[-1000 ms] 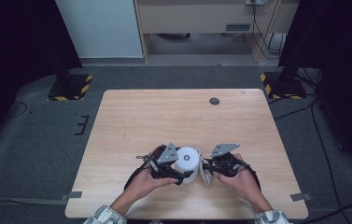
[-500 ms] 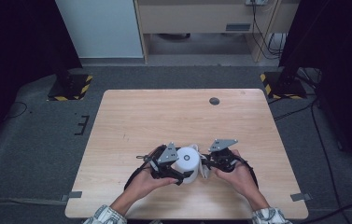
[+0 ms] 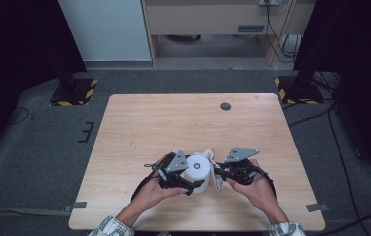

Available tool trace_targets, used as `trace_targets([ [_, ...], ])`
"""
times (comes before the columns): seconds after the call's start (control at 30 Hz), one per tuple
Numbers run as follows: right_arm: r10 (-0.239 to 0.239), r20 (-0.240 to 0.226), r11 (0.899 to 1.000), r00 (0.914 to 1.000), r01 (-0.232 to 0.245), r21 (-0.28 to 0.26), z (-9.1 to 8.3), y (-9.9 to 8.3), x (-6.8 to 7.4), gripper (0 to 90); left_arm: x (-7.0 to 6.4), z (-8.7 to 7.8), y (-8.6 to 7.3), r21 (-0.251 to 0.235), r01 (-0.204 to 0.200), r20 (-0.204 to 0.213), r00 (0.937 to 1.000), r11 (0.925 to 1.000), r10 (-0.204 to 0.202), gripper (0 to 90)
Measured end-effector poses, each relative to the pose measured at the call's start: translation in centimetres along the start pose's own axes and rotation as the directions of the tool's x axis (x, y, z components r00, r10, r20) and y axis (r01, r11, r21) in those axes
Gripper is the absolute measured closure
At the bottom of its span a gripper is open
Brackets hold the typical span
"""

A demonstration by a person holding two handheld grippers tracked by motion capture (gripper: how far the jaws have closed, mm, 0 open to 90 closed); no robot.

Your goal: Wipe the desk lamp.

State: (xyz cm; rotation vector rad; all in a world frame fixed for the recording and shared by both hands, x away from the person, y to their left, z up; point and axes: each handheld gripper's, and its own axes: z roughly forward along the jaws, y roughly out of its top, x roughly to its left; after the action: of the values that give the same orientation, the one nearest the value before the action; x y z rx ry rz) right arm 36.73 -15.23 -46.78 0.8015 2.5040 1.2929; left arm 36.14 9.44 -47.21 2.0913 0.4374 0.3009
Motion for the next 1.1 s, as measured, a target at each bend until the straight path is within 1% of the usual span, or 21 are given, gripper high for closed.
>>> trace_targets([
  [0.07,0.010,0.002,1.000,0.9999,-0.010,-0.007,0.4,0.1,-0.3,78.0,0.0,0.0,0.0,0.000,0.000,-0.001,1.0000,1.0000,0.000,7.5],
  [0.13,0.020,-0.001,1.000,0.9998,-0.020,0.002,0.9,0.1,-0.7,78.0,0.1,0.0,0.0,-0.001,0.001,-0.001,1.0000,1.0000,-0.001,7.5],
  [0.17,0.020,-0.001,1.000,0.9998,-0.020,0.002,0.9,0.1,-0.7,78.0,0.1,0.0,0.0,-0.001,0.001,-0.001,1.0000,1.0000,-0.001,7.5],
  [0.2,0.020,0.002,1.000,0.9998,-0.020,0.021,1.6,-0.1,-0.9,78.0,0.1,0.0,0.0,-0.001,0.000,-0.001,1.0000,1.0000,0.000,7.5],
  [0.23,0.020,0.002,1.000,0.9998,-0.020,0.021,1.6,-0.1,-0.9,78.0,0.1,0.0,0.0,-0.001,0.000,-0.001,1.0000,1.0000,0.000,7.5],
  [0.27,0.017,0.010,0.999,0.9998,-0.017,0.045,2.2,-0.2,-1.0,78.0,0.0,0.0,0.0,-0.003,0.001,-0.002,1.0000,1.0000,-0.001,7.5],
  [0.3,0.017,0.010,0.999,0.9998,-0.017,0.045,2.2,-0.2,-1.0,78.0,0.0,0.0,0.0,-0.003,0.001,-0.002,1.0000,1.0000,-0.001,7.5],
  [0.4,0.025,0.004,0.997,0.9997,-0.025,0.074,2.7,-0.7,-1.1,78.0,0.0,0.0,0.0,-0.001,0.002,-0.004,1.0000,1.0000,-0.002,7.5],
  [0.43,0.025,0.004,0.997,0.9997,-0.025,0.074,2.7,-0.7,-1.1,78.0,0.0,0.0,0.0,-0.001,0.002,-0.004,1.0000,1.0000,-0.002,7.4],
  [0.47,0.023,0.002,0.995,0.9997,-0.023,0.093,2.9,-1.1,-1.0,78.0,0.0,0.0,0.0,0.001,0.001,-0.006,1.0000,1.0000,-0.001,7.4],
  [0.53,0.022,-0.001,0.995,0.9998,-0.022,0.101,2.9,-1.3,-0.9,78.0,0.0,0.1,0.0,-0.001,0.003,-0.007,1.0000,1.0000,-0.003,7.4],
  [0.57,0.022,-0.007,0.993,0.9997,-0.021,0.116,2.8,-1.6,-0.7,78.0,0.0,0.1,0.0,0.000,0.002,-0.007,1.0000,1.0000,-0.002,7.4],
  [0.63,0.014,-0.013,0.992,0.9998,-0.013,0.125,2.5,-1.9,-0.3,77.9,0.0,0.1,0.0,0.002,0.000,-0.006,1.0000,1.0000,0.000,7.4],
  [0.73,0.001,-0.016,0.994,0.9999,0.001,0.112,1.8,-1.8,0.2,77.9,0.0,0.1,0.0,0.002,0.000,-0.005,1.0000,1.0000,0.000,7.4],
  [0.77,0.001,-0.016,0.994,0.9999,0.001,0.112,1.8,-1.8,0.2,77.9,0.0,0.1,0.0,0.002,0.000,-0.005,1.0000,1.0000,0.000,7.4],
  [0.8,-0.005,-0.013,0.996,0.9999,0.006,0.089,1.1,-1.4,0.4,77.8,0.0,0.1,0.0,0.002,0.000,-0.005,1.0000,1.0000,0.000,7.4],
  [0.97,-0.001,0.006,1.000,1.0000,0.001,0.009,-0.4,0.2,0.4,77.8,0.0,0.0,0.0,0.004,-0.002,-0.003,1.0000,1.0000,0.002,7.4],
  [1.03,-0.007,0.008,1.000,0.9999,0.007,0.000,-0.6,0.5,0.4,77.8,0.1,0.0,0.0,0.003,-0.002,-0.003,1.0000,1.0000,0.002,7.4],
  [1.07,0.000,0.009,1.000,1.0000,0.000,-0.014,-0.4,0.8,0.0,77.9,0.1,0.1,0.0,0.003,-0.001,-0.003,1.0000,1.0000,0.001,7.4],
  [1.1,0.005,0.008,1.000,1.0000,-0.005,-0.017,-0.1,0.9,-0.3,77.9,0.1,0.1,0.0,0.003,-0.001,-0.003,1.0000,1.0000,0.001,7.4],
])
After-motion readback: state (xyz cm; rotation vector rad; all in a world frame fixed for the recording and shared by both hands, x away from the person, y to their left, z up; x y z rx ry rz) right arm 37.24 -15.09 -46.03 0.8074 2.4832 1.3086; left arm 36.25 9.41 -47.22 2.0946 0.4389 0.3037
